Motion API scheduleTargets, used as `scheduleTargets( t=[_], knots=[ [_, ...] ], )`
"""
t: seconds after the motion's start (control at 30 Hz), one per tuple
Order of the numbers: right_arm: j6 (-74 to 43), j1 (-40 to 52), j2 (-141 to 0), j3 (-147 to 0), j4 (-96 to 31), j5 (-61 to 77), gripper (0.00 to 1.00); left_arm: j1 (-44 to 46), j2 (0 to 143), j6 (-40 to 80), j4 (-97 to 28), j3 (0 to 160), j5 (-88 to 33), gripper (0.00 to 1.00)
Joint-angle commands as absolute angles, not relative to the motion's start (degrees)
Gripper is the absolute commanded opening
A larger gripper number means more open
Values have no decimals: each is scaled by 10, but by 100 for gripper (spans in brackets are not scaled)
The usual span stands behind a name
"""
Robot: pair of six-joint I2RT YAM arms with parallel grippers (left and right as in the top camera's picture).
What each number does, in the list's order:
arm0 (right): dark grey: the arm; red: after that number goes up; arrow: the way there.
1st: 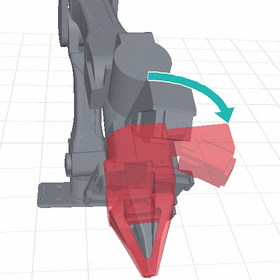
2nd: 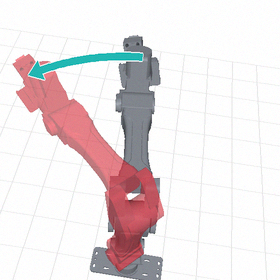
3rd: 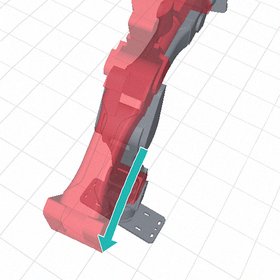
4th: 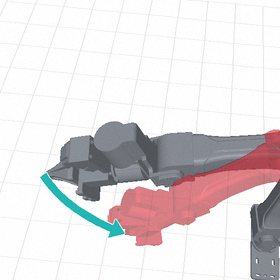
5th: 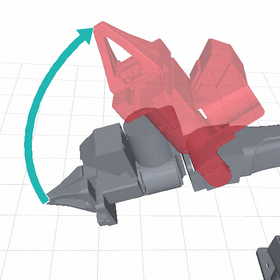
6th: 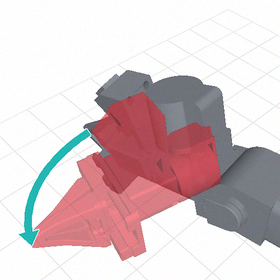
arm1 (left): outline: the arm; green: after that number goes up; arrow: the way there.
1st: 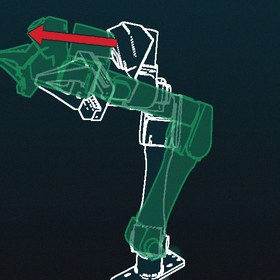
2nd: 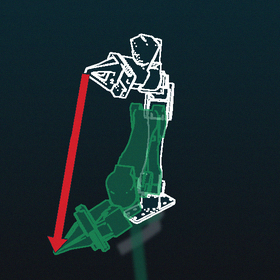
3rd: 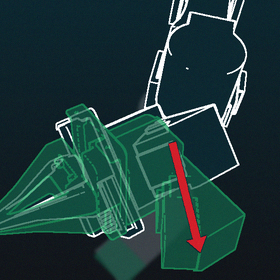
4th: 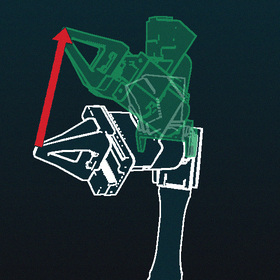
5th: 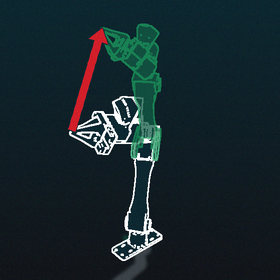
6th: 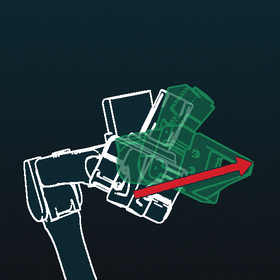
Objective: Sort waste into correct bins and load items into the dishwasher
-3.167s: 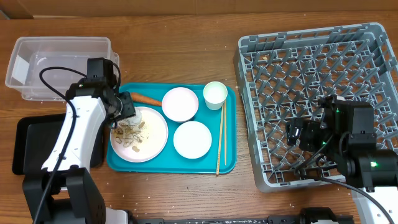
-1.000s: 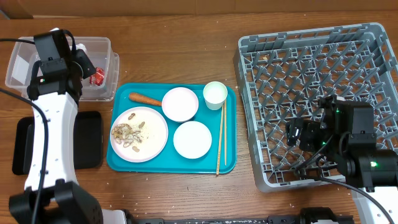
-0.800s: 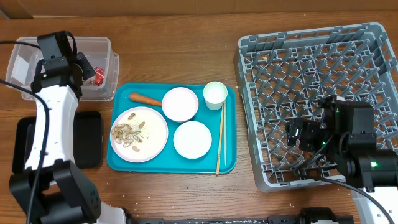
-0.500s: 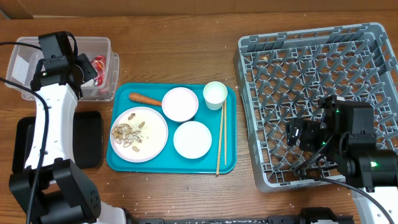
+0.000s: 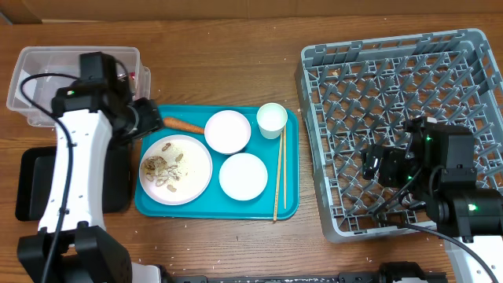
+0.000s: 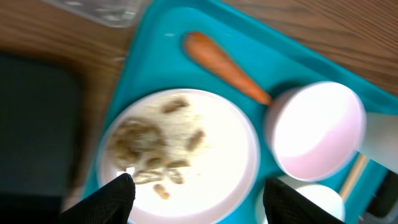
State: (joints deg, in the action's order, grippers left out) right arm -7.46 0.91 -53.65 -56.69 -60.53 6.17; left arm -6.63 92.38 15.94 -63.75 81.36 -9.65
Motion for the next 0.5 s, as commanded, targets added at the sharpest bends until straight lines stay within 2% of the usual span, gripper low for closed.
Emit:
scheduleTargets(
  t=[0.0, 0.27, 0.47],
  knots=[
    [-75, 13, -535, -584, -597, 68, 100, -22, 916, 137, -620, 822, -159, 70],
    [-75, 13, -535, -584, -612, 111, 100, 56, 916, 138, -602, 822, -138, 70],
    [-75, 16, -542, -588, -592, 158, 98, 52, 916, 152, -691, 822, -100, 69]
  ],
)
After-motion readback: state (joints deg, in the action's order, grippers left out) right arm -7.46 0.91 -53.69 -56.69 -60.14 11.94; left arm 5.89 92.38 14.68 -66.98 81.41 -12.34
